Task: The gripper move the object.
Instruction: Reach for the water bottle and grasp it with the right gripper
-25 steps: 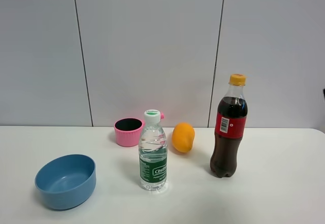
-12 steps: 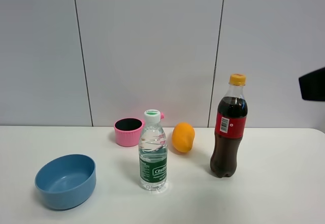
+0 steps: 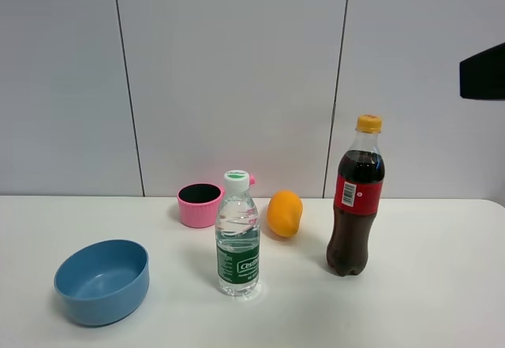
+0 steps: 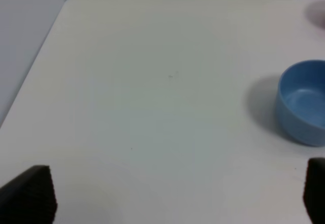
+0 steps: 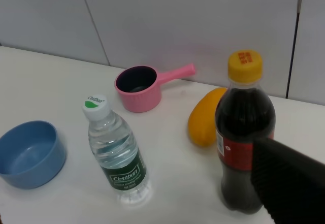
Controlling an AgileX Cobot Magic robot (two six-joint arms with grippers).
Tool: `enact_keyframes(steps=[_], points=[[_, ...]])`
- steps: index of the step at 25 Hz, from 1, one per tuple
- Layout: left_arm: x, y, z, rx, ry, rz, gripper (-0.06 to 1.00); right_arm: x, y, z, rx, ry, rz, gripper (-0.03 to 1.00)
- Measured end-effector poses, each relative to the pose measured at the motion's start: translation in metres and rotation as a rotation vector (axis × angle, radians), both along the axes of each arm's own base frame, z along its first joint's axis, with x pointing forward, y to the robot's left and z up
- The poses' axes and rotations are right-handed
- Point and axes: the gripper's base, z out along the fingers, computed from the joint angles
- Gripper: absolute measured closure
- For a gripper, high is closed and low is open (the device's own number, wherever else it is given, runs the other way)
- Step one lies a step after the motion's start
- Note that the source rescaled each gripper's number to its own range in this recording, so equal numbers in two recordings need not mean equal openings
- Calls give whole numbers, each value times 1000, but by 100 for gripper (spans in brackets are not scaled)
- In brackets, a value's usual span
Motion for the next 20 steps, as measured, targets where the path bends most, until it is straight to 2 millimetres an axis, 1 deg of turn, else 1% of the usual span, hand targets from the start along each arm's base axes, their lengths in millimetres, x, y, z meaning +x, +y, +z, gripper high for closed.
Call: enact_keyframes(steps=[5,13,17,20], points=[[0,0,0,0,0,0,-6,0,-1,-2,-22,5,0,-3],[0,0,0,0,0,0,-6,-2,-7,-15,-129,131,-45,-3],[0,0,0,0,0,0,-6,-3,0,-16,-129,142,-36,-3],[0,0,0,0,0,0,-6,-2,6,-14,-121,115,-54,-3]])
